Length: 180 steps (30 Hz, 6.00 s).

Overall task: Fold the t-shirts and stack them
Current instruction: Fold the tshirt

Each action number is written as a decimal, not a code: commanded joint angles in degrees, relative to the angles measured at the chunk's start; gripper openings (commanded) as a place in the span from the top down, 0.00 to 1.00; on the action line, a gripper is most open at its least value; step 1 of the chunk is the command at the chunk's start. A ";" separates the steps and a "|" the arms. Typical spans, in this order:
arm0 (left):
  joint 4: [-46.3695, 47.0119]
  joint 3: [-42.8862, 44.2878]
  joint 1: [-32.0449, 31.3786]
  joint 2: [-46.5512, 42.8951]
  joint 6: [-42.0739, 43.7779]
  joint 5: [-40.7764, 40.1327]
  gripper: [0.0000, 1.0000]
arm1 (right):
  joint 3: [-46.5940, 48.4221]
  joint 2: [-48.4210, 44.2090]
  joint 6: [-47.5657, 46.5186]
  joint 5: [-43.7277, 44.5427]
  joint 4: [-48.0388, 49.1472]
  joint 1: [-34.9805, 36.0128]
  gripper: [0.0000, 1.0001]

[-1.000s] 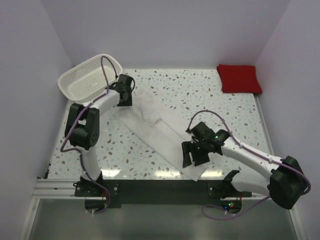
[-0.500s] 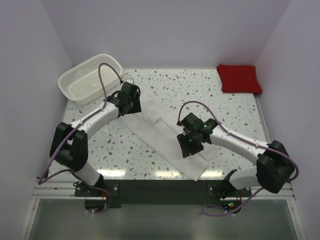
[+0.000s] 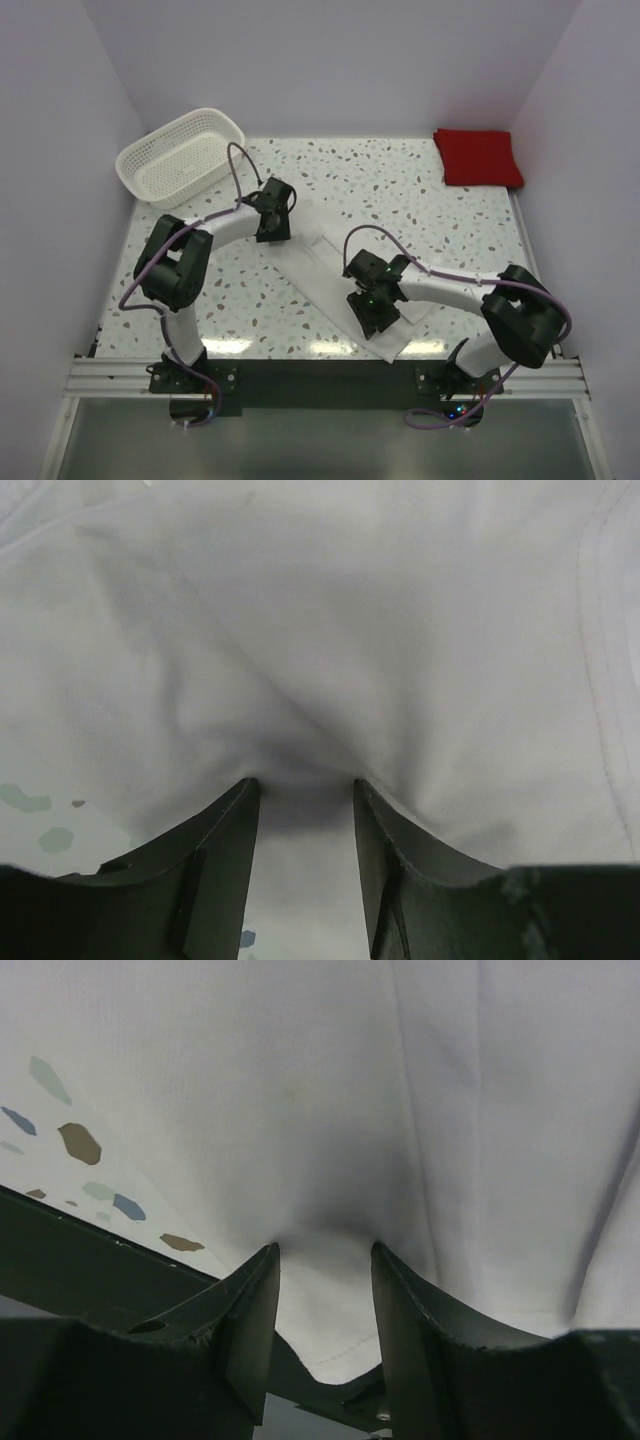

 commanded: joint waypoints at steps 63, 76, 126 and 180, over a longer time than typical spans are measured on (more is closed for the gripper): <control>9.23 -23.19 5.45 -32.89 13.04 3.59 0.28 | 53.37 58.03 27.19 -22.32 49.89 -42.61 0.55; 5.72 -21.70 2.21 -29.55 8.47 9.65 0.27 | 56.56 40.31 9.63 -24.54 25.50 -42.53 0.35; -4.39 -24.69 -22.32 -21.29 -11.57 21.52 0.44 | -17.55 -12.98 10.41 -8.70 8.67 -22.76 0.95; -3.61 12.93 -4.84 -0.11 6.71 21.69 1.00 | 19.36 1.16 -2.33 4.04 1.37 -29.96 1.00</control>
